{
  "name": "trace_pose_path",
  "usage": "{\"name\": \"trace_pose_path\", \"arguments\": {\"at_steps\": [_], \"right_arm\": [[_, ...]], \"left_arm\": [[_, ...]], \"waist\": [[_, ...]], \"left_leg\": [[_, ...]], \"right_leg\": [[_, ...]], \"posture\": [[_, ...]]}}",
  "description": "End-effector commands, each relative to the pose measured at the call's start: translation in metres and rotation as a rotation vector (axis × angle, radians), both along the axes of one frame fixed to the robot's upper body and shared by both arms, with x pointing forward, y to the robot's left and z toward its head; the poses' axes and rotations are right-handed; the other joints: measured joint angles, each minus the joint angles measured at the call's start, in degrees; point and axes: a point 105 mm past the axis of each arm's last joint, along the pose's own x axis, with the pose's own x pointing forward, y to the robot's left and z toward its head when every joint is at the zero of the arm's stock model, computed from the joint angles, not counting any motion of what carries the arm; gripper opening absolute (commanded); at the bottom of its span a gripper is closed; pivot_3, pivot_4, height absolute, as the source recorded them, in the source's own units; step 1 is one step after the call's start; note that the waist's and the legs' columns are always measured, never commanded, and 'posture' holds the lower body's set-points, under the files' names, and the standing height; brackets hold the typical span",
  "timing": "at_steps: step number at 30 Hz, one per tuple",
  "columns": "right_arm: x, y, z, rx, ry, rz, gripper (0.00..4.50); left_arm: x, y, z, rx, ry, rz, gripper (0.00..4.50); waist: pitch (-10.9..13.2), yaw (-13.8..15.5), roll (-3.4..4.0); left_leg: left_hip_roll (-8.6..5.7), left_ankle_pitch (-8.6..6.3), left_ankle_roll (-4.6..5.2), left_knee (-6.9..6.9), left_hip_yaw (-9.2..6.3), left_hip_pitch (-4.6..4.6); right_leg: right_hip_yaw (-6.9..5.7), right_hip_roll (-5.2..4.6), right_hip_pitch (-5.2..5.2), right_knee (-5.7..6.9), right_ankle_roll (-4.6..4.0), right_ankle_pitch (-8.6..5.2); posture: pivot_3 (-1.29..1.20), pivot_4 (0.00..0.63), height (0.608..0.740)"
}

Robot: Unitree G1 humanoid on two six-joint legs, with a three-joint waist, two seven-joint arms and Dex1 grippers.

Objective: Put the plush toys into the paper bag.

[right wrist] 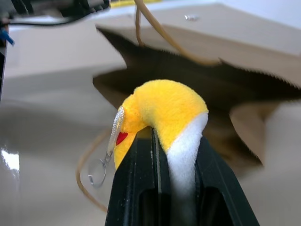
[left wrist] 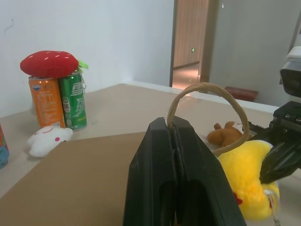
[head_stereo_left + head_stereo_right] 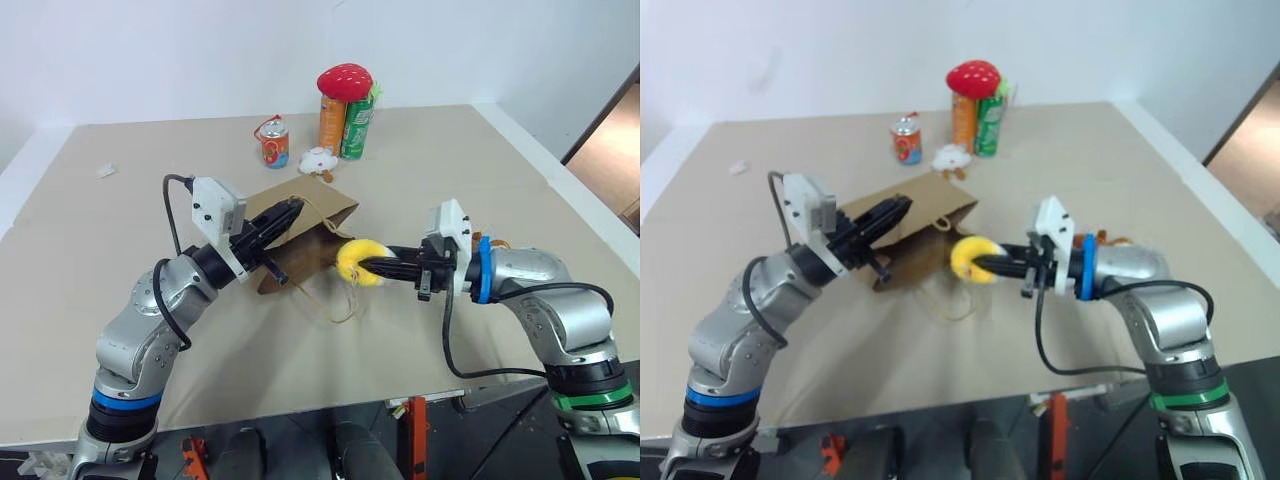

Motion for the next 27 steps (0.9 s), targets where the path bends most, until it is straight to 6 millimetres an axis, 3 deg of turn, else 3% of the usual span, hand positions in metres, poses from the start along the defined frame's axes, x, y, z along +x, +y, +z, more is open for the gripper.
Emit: {"name": "trace_pose_path", "arguments": {"at_steps": [1,6,11,13,16,17,23,27], "right_arm": [[0.014,0.011,0.009,0.002,-0.092,-0.045,0.47],[0.023,0.017,0.008,0.001,-0.112,-0.08,0.47],[0.016,0.014,0.012,0.014,-0.104,-0.051,2.04],[0.009,0.011,0.017,0.027,-0.102,-0.029,2.96],[-0.005,0.002,0.023,0.031,-0.092,0.007,3.9],[-0.009,-0.002,0.026,0.034,-0.087,0.012,4.39],[-0.035,-0.034,0.041,0.056,-0.003,0.07,4.39],[-0.016,-0.087,0.052,0.097,0.027,-0.148,4.39]], "left_arm": [[-0.01,-0.005,0.014,-0.019,-0.058,-0.017,0.0],[-0.01,-0.005,0.013,-0.015,-0.056,-0.011,0.0],[-0.009,-0.003,0.012,-0.011,-0.056,-0.004,0.0],[-0.008,-0.002,0.012,-0.009,-0.055,-0.001,0.0],[-0.006,-0.001,0.012,-0.007,-0.054,0.002,0.0],[-0.006,-0.001,0.012,-0.007,-0.054,0.002,0.0],[-0.004,0.001,0.012,-0.006,-0.051,0.004,0.0],[-0.004,0.001,0.011,-0.003,-0.047,-0.006,0.0]], "waist": [[0.0,0.26,0.0],[0.0,0.17,0.0],[0.0,0.15,0.0],[0.0,0.15,0.0],[0.0,0.15,0.0],[0.0,0.15,0.0],[0.0,0.18,0.0],[0.0,0.19,0.0]], "left_leg": [[0.0,0.0,0.0,-0.02,-0.01,-0.02],[-0.05,-0.01,-0.02,-0.01,0.05,-0.13],[0.0,-0.01,-0.01,-0.01,0.02,-0.1],[0.0,-0.01,-0.01,-0.01,0.03,-0.1],[0.0,-0.01,-0.02,-0.01,0.03,-0.11],[0.0,-0.01,-0.02,-0.01,0.03,-0.11],[-0.03,-0.01,-0.01,0.0,0.02,-0.11],[-0.02,-0.01,-0.01,0.01,0.01,-0.1]], "right_leg": [[0.0,0.0,-0.02,0.0,0.0,0.0],[0.07,-0.06,-0.11,-0.01,0.02,-0.01],[0.05,0.01,-0.12,0.03,-0.01,0.01],[0.06,0.01,-0.12,0.02,-0.01,0.01],[0.06,0.0,-0.12,0.02,-0.01,0.01],[0.06,0.01,-0.12,0.02,-0.01,0.01],[0.06,-0.02,-0.11,0.02,0.0,0.0],[0.05,0.0,-0.1,0.03,0.0,0.0]], "posture": [[0.0,0.15,0.74],[0.0,0.15,0.74],[0.0,0.15,0.74],[0.0,0.15,0.74],[0.0,0.15,0.74],[0.0,0.15,0.74],[0.0,0.15,0.74],[0.0,0.15,0.74]]}}
